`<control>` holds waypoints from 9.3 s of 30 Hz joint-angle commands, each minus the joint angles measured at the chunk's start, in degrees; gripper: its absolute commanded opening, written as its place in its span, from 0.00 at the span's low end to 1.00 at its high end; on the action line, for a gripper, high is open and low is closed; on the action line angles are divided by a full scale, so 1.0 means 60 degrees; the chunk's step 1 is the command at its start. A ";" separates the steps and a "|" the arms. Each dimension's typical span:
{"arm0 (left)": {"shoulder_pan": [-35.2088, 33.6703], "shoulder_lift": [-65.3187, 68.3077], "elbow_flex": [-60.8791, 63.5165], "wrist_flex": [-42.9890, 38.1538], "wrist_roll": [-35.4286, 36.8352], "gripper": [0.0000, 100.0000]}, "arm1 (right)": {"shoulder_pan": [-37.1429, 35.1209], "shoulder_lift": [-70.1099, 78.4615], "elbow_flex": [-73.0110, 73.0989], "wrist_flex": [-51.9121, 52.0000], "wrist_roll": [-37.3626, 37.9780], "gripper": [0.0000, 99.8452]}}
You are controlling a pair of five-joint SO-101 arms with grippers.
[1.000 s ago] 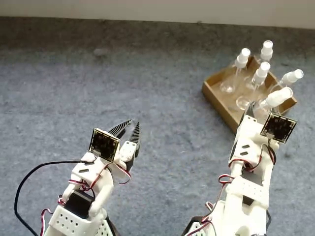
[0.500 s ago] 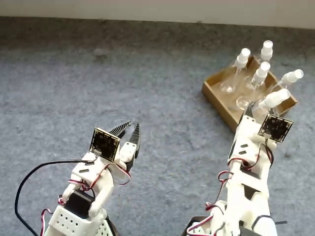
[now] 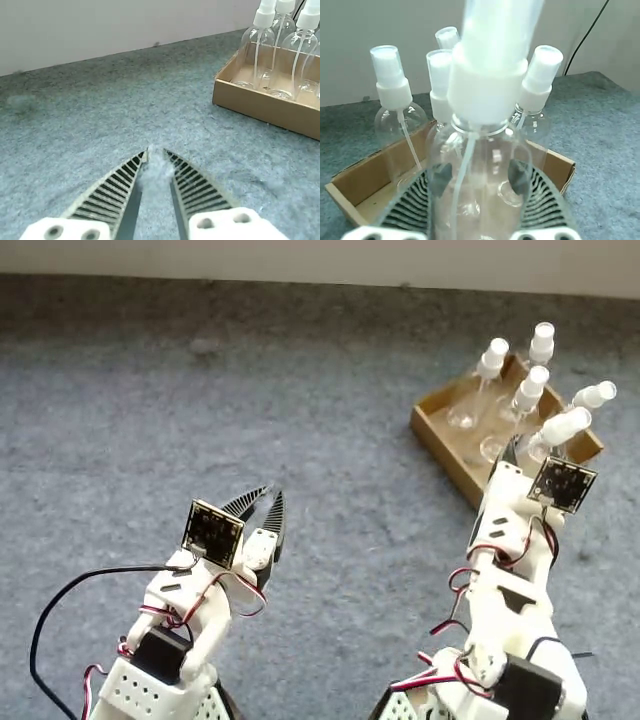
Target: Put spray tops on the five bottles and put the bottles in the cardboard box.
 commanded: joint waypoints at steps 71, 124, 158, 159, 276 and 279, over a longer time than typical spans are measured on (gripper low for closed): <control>-0.0081 -0.0066 0.0168 0.0029 -0.0044 0.00 | -0.0286 0.5897 -0.0901 -0.4491 0.0147 0.03; -0.0095 -0.0066 0.0168 0.0029 -0.0044 0.00 | -0.0256 0.6103 -0.0916 -0.4491 0.0879 0.28; -0.0110 -0.0066 0.0168 0.0029 -0.0044 0.00 | -0.0462 0.2762 -0.0066 -0.2396 0.0908 0.28; -0.0110 -0.0066 0.0168 0.0029 -0.0044 0.00 | -0.0462 0.2762 -0.0066 -0.2410 0.0908 0.28; -0.4242 -0.0125 -0.0462 0.5993 -0.2872 0.01 | -0.2923 -1.4322 0.4007 1.7839 0.0821 0.01; -0.4242 -0.0110 0.0037 0.5993 -0.2872 0.01 | -0.2923 -1.4322 0.4242 1.7897 0.0821 0.01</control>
